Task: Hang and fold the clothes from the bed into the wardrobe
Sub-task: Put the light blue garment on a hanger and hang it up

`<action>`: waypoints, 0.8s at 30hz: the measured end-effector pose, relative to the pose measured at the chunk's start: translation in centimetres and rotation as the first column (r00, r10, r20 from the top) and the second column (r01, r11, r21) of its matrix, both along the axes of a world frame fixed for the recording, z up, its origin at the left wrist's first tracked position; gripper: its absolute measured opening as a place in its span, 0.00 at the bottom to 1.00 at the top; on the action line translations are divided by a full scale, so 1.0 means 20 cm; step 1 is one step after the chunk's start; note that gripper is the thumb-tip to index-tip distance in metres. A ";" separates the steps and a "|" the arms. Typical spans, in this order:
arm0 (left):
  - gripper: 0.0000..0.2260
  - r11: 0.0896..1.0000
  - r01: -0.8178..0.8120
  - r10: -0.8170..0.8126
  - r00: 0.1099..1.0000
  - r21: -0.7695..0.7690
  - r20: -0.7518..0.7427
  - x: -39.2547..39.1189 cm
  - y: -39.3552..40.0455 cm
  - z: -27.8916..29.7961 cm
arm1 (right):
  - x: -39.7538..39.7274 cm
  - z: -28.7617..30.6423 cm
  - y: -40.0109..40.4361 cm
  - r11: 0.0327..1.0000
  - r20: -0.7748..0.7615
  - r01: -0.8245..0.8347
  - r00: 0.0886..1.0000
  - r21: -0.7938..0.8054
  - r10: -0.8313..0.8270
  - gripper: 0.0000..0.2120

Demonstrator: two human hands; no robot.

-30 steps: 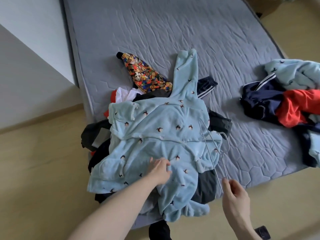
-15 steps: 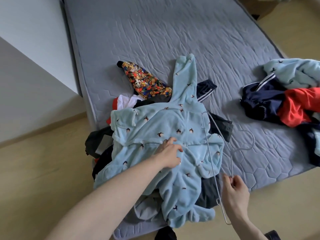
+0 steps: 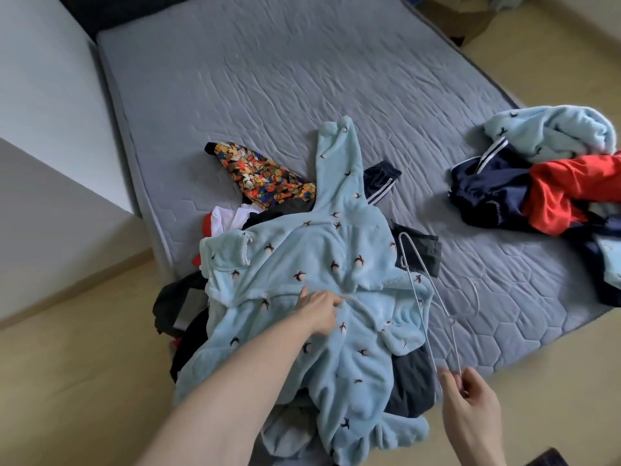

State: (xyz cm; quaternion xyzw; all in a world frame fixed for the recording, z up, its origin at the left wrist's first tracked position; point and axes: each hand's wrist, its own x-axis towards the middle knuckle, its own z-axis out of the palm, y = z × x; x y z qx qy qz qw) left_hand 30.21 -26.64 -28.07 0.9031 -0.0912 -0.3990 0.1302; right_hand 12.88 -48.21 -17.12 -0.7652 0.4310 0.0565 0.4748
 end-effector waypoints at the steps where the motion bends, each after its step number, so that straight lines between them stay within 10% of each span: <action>1: 0.21 1.000 -0.013 0.013 1.000 0.002 0.023 0.00 0.06 0.05 | 0.02 0.05 0.02 1.000 0.007 -0.027 1.000 0.011 0.027 0.22; 16: 0.30 0.993 0.099 -0.095 0.994 0.068 -0.063 0.13 -0.39 -0.27 | 0.06 -0.25 0.07 1.000 0.031 -0.020 0.999 0.003 0.020 0.22; 24: 0.14 0.775 -0.437 0.521 0.850 -0.456 0.072 0.19 -0.03 0.17 | 0.08 -0.09 0.01 0.998 0.047 -0.049 0.998 -0.026 0.050 0.23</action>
